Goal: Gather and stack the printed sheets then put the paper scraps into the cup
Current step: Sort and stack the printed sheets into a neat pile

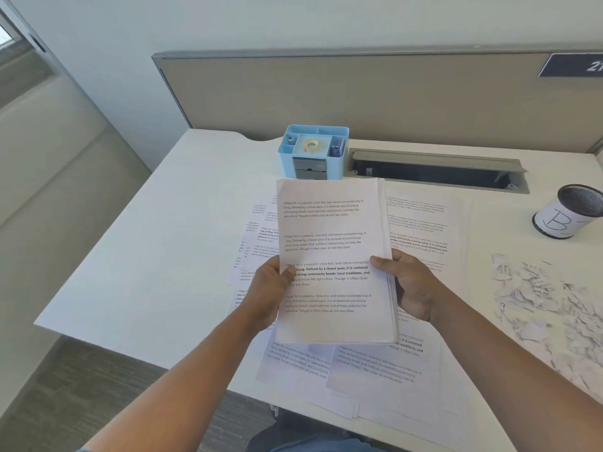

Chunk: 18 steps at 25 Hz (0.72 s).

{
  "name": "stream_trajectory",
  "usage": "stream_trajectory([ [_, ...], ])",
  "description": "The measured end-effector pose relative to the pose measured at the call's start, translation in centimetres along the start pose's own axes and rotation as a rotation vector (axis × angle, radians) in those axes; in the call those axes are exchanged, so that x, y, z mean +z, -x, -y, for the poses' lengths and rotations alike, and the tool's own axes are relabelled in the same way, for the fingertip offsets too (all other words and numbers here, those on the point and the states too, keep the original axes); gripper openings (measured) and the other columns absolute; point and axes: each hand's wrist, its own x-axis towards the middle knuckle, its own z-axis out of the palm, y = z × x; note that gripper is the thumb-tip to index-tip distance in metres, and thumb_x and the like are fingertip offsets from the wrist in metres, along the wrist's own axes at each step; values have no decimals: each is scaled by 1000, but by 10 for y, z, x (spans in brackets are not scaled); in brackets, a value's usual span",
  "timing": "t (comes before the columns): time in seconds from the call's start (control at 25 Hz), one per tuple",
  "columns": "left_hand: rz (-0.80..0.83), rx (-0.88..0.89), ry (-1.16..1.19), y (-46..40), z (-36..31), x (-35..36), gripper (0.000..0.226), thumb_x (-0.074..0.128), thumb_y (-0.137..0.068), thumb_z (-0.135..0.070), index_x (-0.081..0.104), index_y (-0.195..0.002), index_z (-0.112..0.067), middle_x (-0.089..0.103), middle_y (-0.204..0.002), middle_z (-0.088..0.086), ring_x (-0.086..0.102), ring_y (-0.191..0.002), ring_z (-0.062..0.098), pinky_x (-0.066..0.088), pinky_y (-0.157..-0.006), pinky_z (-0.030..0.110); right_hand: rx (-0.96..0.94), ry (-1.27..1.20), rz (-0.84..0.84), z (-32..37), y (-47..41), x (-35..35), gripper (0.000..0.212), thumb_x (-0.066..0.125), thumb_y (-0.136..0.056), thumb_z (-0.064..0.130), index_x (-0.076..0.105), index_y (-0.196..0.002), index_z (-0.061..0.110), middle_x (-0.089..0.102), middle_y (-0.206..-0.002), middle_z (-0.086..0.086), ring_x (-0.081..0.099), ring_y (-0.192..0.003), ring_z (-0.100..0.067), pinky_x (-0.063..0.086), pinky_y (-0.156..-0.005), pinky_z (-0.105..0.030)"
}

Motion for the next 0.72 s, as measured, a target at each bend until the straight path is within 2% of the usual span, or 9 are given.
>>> stream_trajectory([
  [0.2,51,-44,-24,-2,3,-5,25,48,-108,-6,66,-125,-7,76,-116,14,74,-105,34,62,-83,47,37,130,13,-7,-4,-4,28,62,-99,7,68,-127,9,75,-120,-12,71,-112,-34,54,-99,-55],
  [0.36,12,-93,-85,-10,2,-10,18,56,-106,-12,67,-119,-7,78,-110,11,76,-98,29,62,-78,43,-37,195,-53,-11,-14,2,26,61,-100,4,70,-122,12,77,-115,-6,73,-109,-27,58,-91,-43],
  [0.44,-43,-109,-137,-18,2,-17,16,60,-104,-15,67,-116,-6,79,-106,10,77,-91,26,63,-79,42,-60,210,-107,-10,-20,3,23,61,-100,3,71,-117,15,77,-113,-4,73,-106,-25,58,-89,-39],
  [0.56,-190,-82,-262,-34,5,-37,14,63,-101,-16,66,-113,-10,77,-106,7,72,-83,20,61,-78,35,-71,200,-186,-10,-30,0,23,63,-99,4,71,-117,15,77,-115,-5,72,-107,-25,56,-95,-42],
  [0.64,-290,-28,-391,-47,7,-54,20,66,-99,-20,65,-118,-13,71,-111,3,64,-86,17,55,-72,30,-71,181,-226,-9,-37,-1,26,63,-99,4,69,-123,11,75,-119,-8,71,-110,-27,54,-101,-46],
  [0.72,-350,5,-515,-63,5,-70,29,67,-98,-23,62,-125,-15,65,-121,2,62,-97,18,50,-77,29,-62,168,-255,-9,-44,0,30,63,-99,4,67,-128,8,74,-121,-9,71,-111,-28,53,-103,-49],
])
